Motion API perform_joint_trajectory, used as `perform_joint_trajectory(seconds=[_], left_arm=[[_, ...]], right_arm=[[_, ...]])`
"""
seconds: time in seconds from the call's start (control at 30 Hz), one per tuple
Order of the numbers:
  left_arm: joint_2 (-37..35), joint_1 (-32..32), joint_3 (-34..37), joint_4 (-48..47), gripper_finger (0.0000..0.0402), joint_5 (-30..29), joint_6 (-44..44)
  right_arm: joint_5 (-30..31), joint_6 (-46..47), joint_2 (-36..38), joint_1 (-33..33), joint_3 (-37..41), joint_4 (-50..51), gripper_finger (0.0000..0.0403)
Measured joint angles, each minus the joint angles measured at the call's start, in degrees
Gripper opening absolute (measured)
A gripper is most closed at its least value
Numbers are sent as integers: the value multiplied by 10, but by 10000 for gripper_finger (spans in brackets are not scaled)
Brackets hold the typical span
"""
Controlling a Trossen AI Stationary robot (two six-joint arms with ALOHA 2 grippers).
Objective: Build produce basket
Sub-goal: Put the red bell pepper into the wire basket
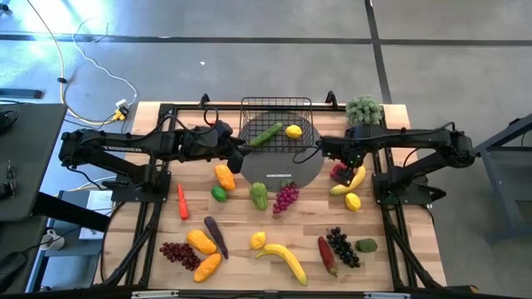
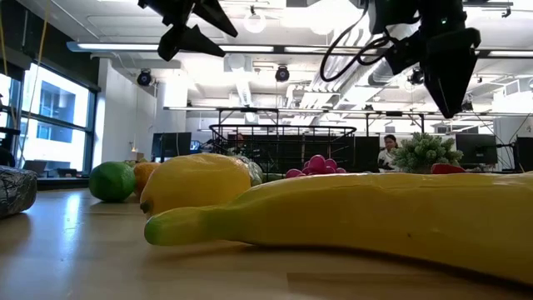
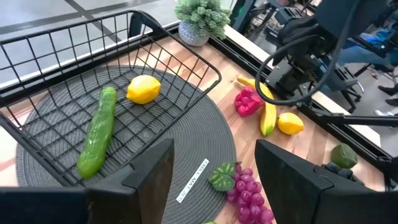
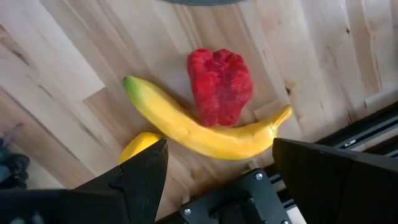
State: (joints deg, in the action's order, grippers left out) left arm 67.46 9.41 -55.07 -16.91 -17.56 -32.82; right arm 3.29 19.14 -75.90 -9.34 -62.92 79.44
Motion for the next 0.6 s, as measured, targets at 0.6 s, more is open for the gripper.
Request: perform_joint_trajectory(seconds=[0.6], left_arm=[[0,0,0,0,215,-2,0]], right_arm=[[-35,-1,26,-34,147,-135,271]])
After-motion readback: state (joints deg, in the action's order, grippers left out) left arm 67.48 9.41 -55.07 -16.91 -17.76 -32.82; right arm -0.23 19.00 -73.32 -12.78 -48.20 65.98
